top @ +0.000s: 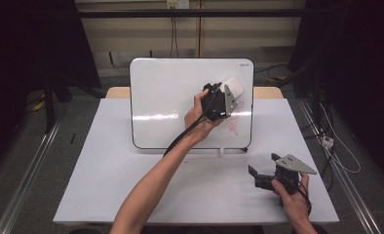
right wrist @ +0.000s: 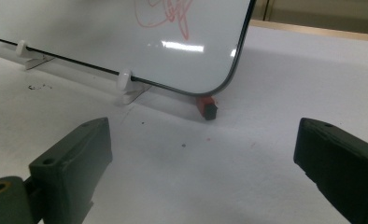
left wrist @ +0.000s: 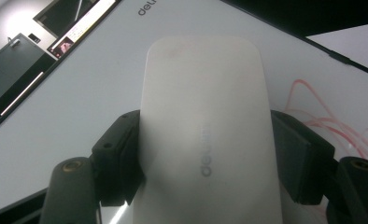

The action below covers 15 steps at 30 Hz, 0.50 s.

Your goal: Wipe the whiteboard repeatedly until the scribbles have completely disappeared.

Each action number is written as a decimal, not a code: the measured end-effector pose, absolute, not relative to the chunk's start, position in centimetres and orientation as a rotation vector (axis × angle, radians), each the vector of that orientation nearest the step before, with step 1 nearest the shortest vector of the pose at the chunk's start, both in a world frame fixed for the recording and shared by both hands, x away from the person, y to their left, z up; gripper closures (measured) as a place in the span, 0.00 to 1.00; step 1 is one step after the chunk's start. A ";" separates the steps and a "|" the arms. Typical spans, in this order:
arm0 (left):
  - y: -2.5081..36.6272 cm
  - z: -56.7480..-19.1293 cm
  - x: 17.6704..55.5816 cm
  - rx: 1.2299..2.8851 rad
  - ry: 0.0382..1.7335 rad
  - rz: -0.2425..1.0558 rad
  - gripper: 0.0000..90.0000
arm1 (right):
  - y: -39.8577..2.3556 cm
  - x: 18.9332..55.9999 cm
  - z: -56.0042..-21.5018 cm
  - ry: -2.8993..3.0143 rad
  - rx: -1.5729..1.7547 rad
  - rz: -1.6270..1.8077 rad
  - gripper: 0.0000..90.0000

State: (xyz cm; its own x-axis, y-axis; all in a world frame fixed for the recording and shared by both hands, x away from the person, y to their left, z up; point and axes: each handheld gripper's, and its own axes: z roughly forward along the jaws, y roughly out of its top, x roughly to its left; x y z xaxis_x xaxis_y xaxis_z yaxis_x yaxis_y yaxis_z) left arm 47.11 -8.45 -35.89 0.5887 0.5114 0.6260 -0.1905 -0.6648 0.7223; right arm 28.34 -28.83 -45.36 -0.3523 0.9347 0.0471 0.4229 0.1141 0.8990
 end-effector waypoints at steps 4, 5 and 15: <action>-8.4 -35.8 47.2 2.023 0.260 1.105 0.34 | -28.8 28.3 -45.4 1.843 1.314 1.198 0.05; -8.4 -35.7 47.3 2.029 0.265 1.102 0.34 | -28.9 28.3 -45.3 1.843 1.315 1.199 0.05; -8.6 -35.0 47.6 2.043 0.280 1.087 0.34 | -28.9 28.4 -45.4 1.846 1.312 1.201 0.05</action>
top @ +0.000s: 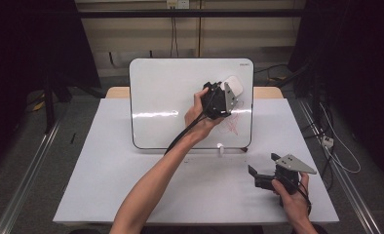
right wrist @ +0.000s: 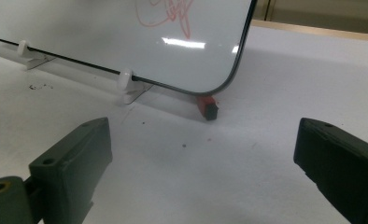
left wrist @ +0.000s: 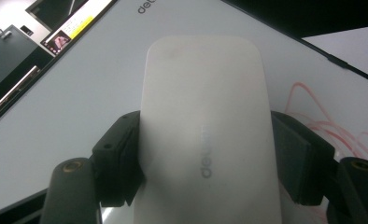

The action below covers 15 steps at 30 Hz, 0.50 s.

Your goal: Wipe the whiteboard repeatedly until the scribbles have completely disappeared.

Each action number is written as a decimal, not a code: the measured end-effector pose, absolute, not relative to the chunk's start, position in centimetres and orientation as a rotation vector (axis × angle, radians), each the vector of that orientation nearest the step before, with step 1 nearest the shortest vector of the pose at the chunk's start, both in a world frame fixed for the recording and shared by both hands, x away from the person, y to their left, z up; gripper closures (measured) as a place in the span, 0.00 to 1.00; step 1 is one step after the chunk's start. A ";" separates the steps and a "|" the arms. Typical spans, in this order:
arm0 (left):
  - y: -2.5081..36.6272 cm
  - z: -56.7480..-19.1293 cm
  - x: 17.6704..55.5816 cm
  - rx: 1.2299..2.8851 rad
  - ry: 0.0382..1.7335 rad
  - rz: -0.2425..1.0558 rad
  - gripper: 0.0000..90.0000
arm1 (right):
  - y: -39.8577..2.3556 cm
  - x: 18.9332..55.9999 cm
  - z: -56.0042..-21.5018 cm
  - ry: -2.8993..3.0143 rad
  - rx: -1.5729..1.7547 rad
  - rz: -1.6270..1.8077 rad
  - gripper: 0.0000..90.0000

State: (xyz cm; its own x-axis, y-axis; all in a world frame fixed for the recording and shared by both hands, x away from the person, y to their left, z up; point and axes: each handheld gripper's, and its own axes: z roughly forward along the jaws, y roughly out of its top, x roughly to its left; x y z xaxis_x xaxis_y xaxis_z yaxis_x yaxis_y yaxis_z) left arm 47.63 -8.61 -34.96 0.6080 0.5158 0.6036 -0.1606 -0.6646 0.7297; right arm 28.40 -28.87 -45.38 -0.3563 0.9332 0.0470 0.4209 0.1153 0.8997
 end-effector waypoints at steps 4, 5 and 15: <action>-8.8 -34.0 48.2 2.043 0.292 1.090 0.34 | -28.9 28.4 -45.4 1.846 1.313 1.200 0.05; -8.8 -33.8 48.4 2.039 0.298 1.084 0.34 | -28.9 28.4 -45.4 1.848 1.310 1.201 0.05; -9.2 -32.1 49.8 2.038 0.330 1.100 0.34 | -29.1 28.3 -45.4 1.848 1.309 1.204 0.05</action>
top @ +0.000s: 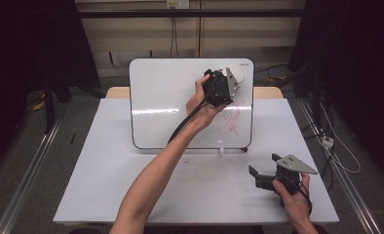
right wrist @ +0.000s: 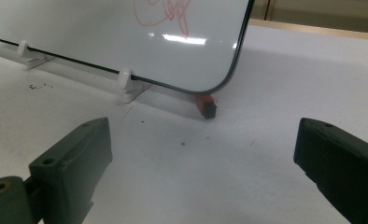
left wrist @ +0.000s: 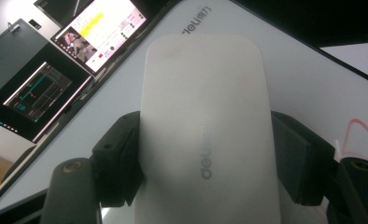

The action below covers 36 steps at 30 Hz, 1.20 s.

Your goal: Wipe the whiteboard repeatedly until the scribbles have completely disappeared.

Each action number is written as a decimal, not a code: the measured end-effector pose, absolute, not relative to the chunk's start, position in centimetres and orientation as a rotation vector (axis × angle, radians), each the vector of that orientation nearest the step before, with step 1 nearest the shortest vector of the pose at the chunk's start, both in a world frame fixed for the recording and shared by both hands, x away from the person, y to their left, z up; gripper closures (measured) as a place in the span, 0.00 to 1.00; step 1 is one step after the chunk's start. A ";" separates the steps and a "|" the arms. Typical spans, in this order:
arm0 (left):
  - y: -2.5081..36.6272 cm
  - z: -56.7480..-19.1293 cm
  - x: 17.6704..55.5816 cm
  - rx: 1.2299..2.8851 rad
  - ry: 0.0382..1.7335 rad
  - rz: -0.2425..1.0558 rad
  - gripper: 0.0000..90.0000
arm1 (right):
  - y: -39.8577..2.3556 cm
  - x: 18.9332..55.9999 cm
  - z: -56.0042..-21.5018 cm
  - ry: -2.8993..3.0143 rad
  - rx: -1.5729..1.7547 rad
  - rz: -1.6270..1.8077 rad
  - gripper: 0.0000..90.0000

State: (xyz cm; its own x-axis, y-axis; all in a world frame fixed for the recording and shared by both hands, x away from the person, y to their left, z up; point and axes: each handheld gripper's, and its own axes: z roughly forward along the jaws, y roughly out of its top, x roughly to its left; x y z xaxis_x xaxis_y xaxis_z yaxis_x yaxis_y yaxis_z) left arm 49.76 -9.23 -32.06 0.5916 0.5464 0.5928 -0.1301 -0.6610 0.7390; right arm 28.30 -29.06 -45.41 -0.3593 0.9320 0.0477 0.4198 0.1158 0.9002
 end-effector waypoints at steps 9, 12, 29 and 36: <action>-9.6 -32.3 49.6 2.040 0.329 1.135 0.35 | -29.0 28.3 -45.4 1.851 1.314 1.203 0.05; -9.7 -32.5 49.5 2.050 0.307 1.144 0.35 | -28.9 28.3 -45.4 1.850 1.311 1.202 0.05; -11.2 -37.0 45.7 2.087 0.189 1.122 0.35 | -28.8 28.4 -45.4 1.854 1.304 1.201 0.05; -11.2 -37.4 45.2 2.087 0.182 1.114 0.35 | -28.7 28.3 -45.3 1.855 1.300 1.200 0.05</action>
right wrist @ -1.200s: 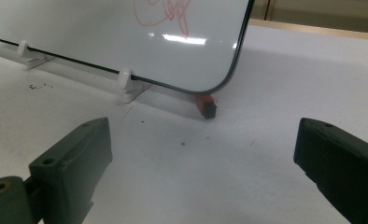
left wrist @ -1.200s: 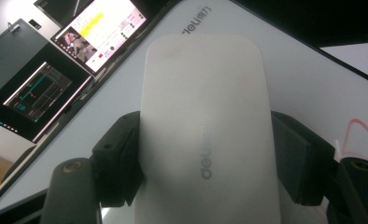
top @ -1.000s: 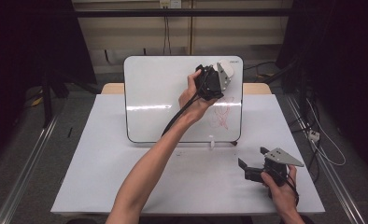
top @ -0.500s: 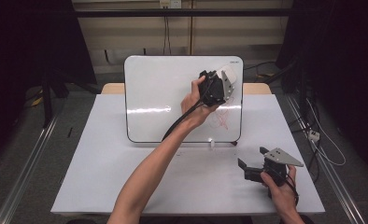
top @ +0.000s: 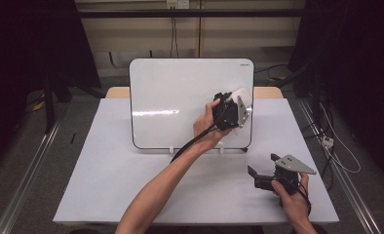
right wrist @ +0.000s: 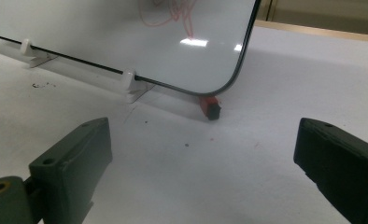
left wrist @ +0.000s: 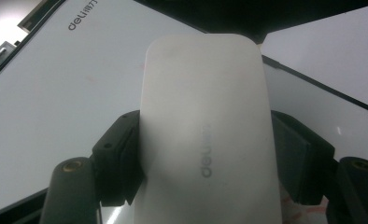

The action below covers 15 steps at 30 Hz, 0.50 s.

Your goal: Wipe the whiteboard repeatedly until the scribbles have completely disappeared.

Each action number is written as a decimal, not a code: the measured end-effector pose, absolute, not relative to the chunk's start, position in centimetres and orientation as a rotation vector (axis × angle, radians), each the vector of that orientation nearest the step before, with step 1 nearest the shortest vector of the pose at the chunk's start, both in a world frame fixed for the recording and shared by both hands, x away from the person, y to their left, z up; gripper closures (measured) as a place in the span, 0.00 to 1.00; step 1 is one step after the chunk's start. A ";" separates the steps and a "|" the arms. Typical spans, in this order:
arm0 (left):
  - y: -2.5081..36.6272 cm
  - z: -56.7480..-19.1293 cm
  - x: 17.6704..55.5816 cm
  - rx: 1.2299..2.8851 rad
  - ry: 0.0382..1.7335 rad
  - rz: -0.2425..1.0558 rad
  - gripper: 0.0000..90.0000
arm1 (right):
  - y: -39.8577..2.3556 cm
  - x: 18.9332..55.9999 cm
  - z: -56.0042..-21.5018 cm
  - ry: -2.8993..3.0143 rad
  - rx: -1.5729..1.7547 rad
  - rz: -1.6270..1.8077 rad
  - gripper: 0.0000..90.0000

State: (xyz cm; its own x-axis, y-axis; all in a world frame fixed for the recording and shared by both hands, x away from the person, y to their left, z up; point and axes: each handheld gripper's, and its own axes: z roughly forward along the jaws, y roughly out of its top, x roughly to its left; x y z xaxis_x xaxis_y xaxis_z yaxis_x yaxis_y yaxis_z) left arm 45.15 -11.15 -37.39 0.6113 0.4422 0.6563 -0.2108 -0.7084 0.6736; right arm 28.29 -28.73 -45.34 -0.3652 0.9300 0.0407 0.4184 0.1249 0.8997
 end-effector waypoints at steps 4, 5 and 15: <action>-11.3 -37.1 45.5 2.104 0.204 1.086 0.35 | -28.8 28.3 -45.4 1.852 1.303 1.200 0.05; -11.2 -36.9 45.7 2.105 0.202 1.089 0.35 | -28.8 28.3 -45.4 1.852 1.304 1.202 0.05; -11.2 -34.0 47.9 2.103 0.245 1.099 0.35 | -28.9 28.3 -45.4 1.854 1.306 1.206 0.05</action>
